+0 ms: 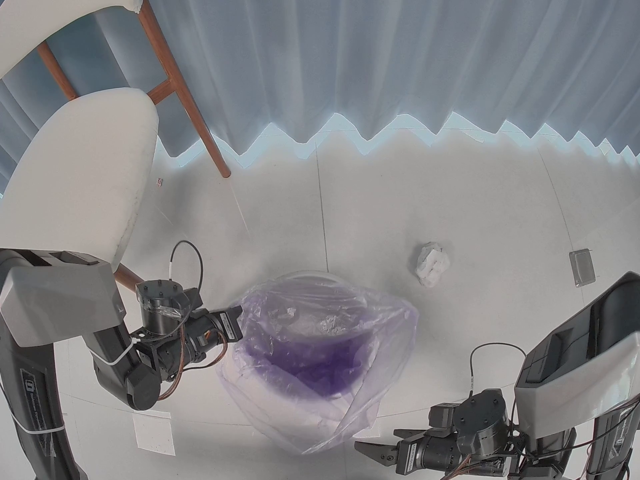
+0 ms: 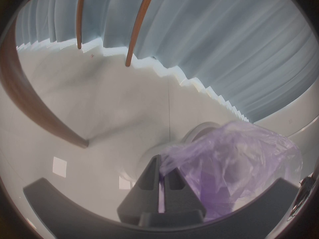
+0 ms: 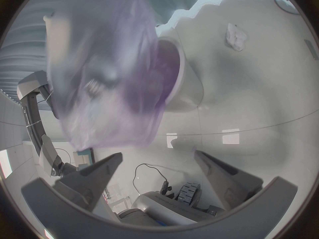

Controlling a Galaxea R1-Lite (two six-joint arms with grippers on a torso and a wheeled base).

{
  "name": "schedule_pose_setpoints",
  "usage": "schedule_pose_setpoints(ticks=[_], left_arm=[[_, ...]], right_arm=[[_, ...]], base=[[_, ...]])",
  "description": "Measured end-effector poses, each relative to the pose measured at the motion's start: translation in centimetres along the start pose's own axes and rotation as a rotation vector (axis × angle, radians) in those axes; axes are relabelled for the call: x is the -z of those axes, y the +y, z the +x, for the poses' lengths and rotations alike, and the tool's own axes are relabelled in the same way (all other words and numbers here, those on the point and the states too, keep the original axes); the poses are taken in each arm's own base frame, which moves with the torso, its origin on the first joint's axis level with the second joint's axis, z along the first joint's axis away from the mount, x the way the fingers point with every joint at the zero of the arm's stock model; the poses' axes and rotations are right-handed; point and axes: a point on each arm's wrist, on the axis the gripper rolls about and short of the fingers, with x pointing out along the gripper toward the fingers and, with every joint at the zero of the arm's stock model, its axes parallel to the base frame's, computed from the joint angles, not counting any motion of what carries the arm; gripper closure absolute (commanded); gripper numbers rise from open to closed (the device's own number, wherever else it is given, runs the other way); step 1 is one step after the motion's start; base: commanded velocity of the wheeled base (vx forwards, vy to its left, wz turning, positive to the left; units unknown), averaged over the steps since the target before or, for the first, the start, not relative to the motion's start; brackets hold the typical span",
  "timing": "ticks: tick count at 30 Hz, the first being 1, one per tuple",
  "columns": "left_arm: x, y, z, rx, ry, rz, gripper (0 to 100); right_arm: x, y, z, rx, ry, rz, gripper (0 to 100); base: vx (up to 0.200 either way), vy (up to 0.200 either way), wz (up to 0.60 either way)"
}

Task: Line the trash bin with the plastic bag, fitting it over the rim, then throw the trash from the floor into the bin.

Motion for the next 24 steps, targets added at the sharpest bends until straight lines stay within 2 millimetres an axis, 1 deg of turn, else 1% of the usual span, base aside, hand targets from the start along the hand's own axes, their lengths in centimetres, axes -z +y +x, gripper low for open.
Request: schedule_pose_setpoints(ticks=[2, 7, 16, 18, 24], left_arm=[[-0.5, -0.3, -0.3, 0.008, -0.019, 0.002, 100], [-1.0, -0.9, -0.9, 0.022, -0.035, 0.008, 100], [-1.3, -1.2, -1.1, 0.029, -0.050, 0.012, 100], [-1.4, -1.1, -1.1, 0.029, -0.053, 0.013, 100], [-1.4, -1.2, -1.1, 0.010, -0.064, 0.018, 100]], right_arm=[[-0.1, 0.0, -0.1, 0.000, -0.002, 0.001, 0], [-0.7, -0.1, -0.4, -0.002, -0.031, 0.008, 0], [-3.2, -0.2, -1.3, -0.020, -0.138, 0.037, 0], [-3.9, -0.3, -1.2, -0.023, -0.170, 0.045, 0], [-6.9, -0.2, -0.7, -0.053, -0.301, 0.063, 0]], base=[[0.000, 0.000, 0.00], [0.000, 0.000, 0.00], [0.000, 0.000, 0.00], [0.000, 0.000, 0.00], [0.000, 0.000, 0.00]])
